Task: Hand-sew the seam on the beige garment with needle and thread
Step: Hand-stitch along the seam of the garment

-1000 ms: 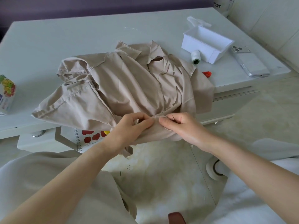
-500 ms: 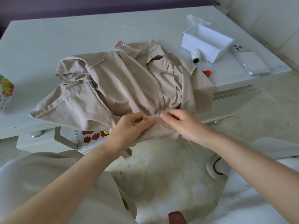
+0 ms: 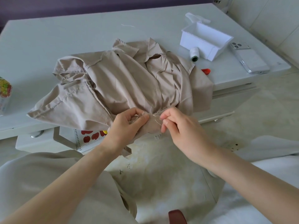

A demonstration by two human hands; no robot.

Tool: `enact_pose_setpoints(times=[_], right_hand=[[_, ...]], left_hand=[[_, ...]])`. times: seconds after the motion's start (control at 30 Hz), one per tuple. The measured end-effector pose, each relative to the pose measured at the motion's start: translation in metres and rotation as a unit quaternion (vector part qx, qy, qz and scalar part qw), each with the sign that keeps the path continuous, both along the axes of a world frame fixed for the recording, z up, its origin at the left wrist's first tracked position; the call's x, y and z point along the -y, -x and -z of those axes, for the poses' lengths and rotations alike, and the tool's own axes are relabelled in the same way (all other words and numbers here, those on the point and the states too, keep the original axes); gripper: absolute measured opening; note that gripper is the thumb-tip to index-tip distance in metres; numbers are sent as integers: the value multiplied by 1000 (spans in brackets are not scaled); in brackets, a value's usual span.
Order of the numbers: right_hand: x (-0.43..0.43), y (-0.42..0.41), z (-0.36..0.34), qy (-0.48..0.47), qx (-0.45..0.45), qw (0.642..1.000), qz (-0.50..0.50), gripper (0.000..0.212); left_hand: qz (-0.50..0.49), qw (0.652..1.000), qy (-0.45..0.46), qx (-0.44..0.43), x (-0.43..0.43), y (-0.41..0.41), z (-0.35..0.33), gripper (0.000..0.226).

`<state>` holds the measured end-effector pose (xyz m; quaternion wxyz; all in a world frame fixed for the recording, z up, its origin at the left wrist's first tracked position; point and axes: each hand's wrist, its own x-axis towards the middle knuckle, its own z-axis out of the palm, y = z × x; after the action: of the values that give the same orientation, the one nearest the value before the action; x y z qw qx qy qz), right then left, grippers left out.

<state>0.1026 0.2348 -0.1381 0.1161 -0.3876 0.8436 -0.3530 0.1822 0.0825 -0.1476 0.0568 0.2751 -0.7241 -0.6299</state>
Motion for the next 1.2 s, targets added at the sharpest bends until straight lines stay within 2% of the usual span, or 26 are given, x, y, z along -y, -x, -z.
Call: enact_pose_setpoints(times=[0.4, 0.63, 0.87, 1.1, 1.2], right_hand=[[2, -6, -3, -24, 22, 999, 8, 13], [8, -8, -1, -45, -3, 999, 19, 19], [20, -10, -3, -52, 72, 995, 45, 12], [22, -14, 2, 9, 188, 981, 46, 6], [19, -18, 3, -20, 178, 984, 5, 20]], left_hand=[[1, 1000, 10, -11, 1, -1, 3, 17], [17, 1000, 6, -25, -1, -3, 0, 15], [39, 999, 11, -30, -4, -3, -1, 14], [18, 998, 51, -40, -1, -3, 2, 10], [-3, 997, 70, -32, 1, -1, 6, 10]])
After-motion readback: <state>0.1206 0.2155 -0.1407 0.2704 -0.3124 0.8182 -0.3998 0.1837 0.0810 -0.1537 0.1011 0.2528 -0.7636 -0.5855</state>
